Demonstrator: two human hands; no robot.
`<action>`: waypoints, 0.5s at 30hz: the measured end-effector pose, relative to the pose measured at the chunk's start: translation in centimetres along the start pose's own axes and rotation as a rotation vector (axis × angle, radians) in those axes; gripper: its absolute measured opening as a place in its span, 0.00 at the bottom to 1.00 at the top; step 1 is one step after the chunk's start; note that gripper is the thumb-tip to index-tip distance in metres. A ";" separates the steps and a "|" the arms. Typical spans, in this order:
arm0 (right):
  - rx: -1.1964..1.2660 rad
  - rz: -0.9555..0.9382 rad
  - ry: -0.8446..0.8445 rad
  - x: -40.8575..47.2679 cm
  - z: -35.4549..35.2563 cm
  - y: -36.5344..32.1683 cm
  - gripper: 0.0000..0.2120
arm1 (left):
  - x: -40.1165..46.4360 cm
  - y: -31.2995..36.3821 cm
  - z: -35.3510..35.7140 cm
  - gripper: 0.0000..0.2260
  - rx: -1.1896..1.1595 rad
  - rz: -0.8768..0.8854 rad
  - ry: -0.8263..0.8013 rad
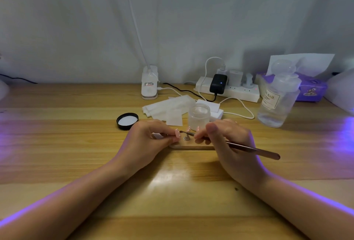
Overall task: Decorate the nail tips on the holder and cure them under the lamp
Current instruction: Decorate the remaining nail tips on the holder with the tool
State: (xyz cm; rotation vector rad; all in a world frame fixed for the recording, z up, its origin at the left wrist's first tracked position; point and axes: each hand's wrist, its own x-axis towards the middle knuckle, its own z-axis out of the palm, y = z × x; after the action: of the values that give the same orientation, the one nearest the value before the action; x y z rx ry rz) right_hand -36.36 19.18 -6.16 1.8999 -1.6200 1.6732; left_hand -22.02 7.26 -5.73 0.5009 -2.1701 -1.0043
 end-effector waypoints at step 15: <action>0.171 0.437 0.382 1.2 -2.7 1.3 0.21 | 0.8 1.0 -0.6 0.19 0.195 -0.094 -0.019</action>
State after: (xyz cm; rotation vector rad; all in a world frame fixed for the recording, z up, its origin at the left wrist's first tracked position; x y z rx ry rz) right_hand -39.30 19.77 -4.89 1.2228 -1.8600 2.2360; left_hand -22.21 7.13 -4.37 0.6931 -2.2919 -0.8532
